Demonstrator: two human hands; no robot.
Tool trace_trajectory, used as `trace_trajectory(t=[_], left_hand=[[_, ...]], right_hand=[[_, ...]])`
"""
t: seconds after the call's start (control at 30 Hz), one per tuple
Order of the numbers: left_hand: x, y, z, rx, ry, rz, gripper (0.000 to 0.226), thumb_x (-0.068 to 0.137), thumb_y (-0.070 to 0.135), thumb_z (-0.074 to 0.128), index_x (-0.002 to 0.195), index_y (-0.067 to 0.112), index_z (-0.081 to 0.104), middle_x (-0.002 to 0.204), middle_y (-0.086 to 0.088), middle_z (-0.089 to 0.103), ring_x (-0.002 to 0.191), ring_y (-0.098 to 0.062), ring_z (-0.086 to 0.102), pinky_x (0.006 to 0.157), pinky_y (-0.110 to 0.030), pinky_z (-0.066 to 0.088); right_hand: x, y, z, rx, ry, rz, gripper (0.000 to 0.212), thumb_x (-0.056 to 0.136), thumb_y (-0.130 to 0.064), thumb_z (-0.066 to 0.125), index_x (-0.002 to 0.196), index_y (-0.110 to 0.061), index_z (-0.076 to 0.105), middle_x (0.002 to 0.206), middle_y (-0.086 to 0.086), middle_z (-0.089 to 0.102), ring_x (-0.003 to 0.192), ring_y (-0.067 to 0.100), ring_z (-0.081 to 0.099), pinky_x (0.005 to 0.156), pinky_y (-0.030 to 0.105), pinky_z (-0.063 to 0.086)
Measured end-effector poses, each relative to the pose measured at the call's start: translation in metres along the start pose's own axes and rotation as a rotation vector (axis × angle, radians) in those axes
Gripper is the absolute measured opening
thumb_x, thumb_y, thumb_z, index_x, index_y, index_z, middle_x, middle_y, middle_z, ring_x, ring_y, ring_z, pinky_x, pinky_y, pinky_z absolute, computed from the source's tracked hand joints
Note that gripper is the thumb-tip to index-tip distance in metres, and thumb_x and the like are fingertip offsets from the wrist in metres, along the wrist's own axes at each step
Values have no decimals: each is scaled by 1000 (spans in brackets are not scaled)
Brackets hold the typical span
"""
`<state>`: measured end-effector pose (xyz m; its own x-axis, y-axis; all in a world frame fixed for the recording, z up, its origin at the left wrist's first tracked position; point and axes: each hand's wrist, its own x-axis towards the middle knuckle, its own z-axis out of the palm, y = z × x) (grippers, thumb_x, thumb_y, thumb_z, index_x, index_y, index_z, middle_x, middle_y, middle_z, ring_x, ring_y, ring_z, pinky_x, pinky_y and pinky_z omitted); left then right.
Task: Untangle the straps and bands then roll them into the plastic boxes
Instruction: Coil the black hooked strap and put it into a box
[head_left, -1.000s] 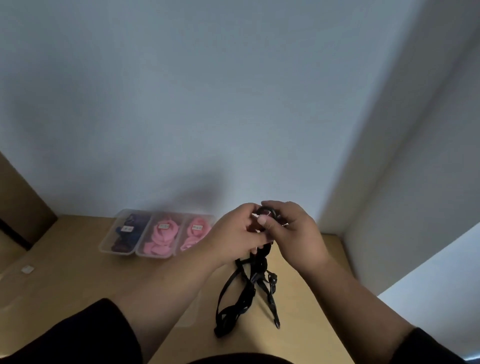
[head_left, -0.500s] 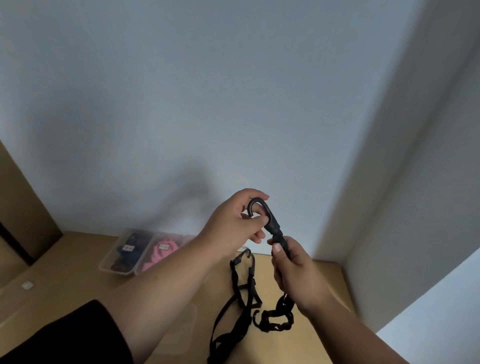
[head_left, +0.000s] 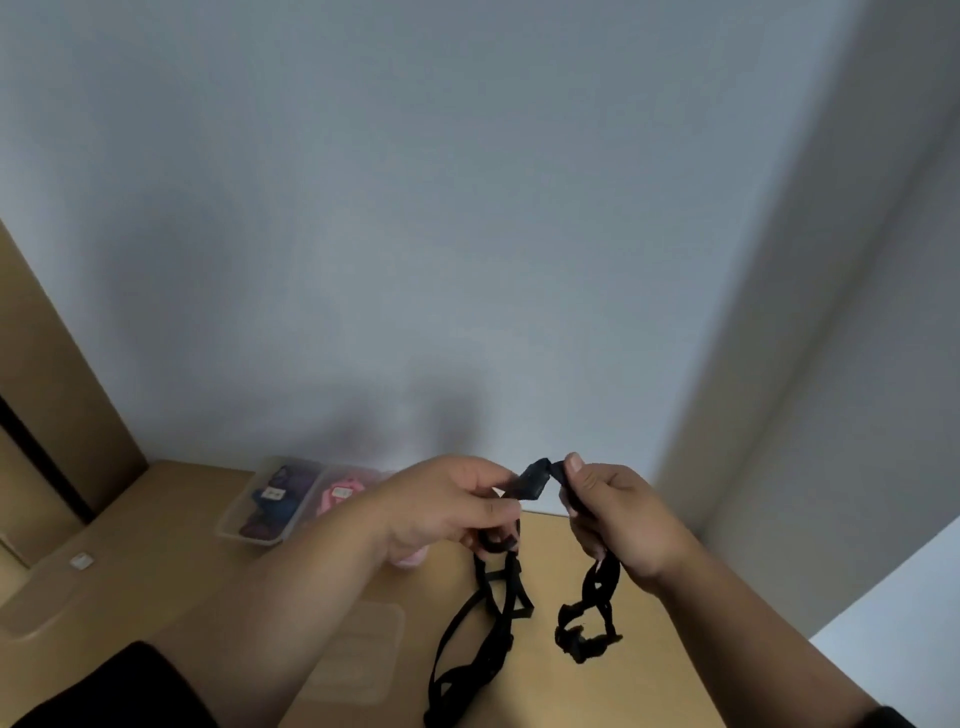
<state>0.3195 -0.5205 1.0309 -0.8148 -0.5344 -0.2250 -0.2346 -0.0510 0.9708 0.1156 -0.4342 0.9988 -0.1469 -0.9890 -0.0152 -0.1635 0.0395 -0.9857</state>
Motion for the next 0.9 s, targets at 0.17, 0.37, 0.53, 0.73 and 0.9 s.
trace_trajectory(t=[0.17,0.37,0.53,0.73,0.9], left_hand=[[-5,-2,6,-65,-62,-6,23,104,17,45,99,8,66,83,-8,69,57,-13,57,44,-15,41],[-6,-18,7,-177,-51,62,8,85,3,70,91,5,66,80,-9,66,60,-16,62,56,-27,55],[-5,-23,10,-355,237,200,2,90,0,64,91,-1,66,77,-16,66,65,-19,65,62,-27,57],[3,-37,3,-463,479,175,7,94,3,62,93,-3,65,77,-13,65,69,-15,68,70,-31,60],[7,-41,-3,-405,632,137,10,93,5,65,91,-5,63,76,-15,66,65,-15,69,64,-29,59]], right_hand=[[2,0,12,-86,-102,61,71,86,-79,41,56,-15,45,51,12,40,44,20,37,52,29,32],[4,-2,31,-49,-115,45,71,92,-74,38,65,-10,51,47,3,39,41,16,34,48,26,29],[4,10,50,170,-81,66,66,98,-68,37,74,-10,58,57,5,44,43,15,30,48,28,17],[0,19,63,193,-32,113,32,107,-30,44,84,-14,60,67,9,48,46,16,29,43,25,21],[-2,18,69,126,-71,189,33,106,-24,45,86,-13,68,66,5,47,46,13,29,43,23,22]])
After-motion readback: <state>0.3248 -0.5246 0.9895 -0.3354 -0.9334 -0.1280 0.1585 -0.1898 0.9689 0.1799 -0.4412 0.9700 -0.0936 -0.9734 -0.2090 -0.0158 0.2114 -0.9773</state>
